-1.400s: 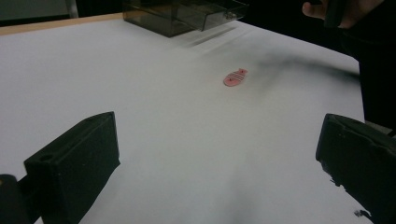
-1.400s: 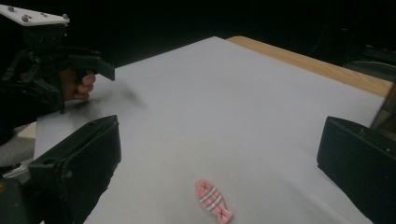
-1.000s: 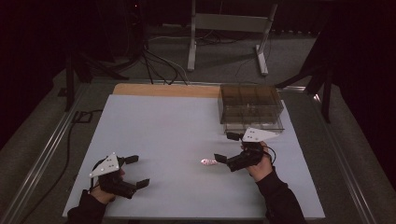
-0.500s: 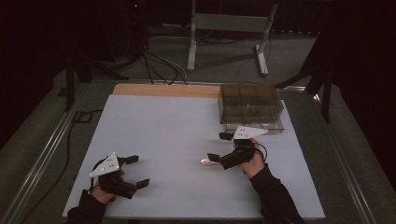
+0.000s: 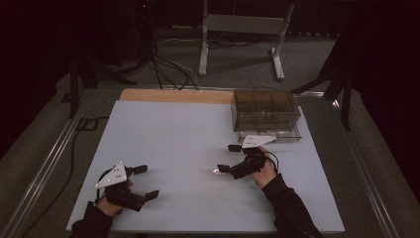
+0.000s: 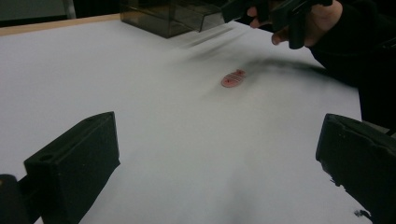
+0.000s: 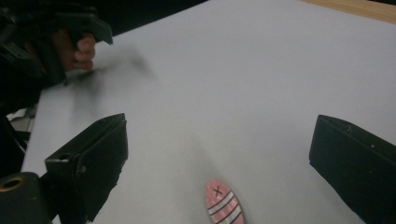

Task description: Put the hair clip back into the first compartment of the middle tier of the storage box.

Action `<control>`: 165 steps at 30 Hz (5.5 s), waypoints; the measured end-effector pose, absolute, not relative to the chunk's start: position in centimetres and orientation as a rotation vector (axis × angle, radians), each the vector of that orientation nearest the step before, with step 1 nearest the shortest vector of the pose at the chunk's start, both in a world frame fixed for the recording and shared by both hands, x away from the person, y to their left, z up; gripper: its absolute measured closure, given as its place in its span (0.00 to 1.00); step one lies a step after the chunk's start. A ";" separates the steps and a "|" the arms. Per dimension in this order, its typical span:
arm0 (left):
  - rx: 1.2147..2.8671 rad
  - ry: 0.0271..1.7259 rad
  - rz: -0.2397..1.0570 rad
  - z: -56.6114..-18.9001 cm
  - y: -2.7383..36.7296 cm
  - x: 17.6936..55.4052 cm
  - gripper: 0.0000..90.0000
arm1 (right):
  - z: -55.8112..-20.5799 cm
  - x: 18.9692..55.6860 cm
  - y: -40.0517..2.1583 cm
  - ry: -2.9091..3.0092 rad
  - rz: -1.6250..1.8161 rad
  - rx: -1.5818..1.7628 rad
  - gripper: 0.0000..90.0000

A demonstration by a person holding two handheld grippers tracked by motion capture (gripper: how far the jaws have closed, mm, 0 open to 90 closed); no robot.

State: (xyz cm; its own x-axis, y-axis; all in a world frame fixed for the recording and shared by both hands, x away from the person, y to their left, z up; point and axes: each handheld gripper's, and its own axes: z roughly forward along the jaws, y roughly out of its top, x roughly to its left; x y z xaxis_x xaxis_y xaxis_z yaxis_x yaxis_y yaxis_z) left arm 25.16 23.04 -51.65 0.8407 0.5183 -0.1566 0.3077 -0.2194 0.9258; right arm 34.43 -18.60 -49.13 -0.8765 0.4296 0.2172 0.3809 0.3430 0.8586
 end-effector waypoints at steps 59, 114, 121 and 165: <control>1.830 0.620 0.208 -51.7 22.9 25.1 0.00 | -51.7 33.4 -15.8 2.808 1.097 0.633 0.96; 1.831 0.615 0.211 -51.7 22.8 25.1 0.00 | -49.2 33.2 -16.5 2.820 1.092 0.671 0.96; 1.829 0.613 0.210 -51.6 22.8 25.1 0.00 | -48.5 33.3 -16.9 2.800 1.108 0.686 0.96; 1.834 0.614 0.213 -51.7 22.9 25.1 0.00 | -43.3 35.3 -21.8 2.607 1.146 0.815 0.96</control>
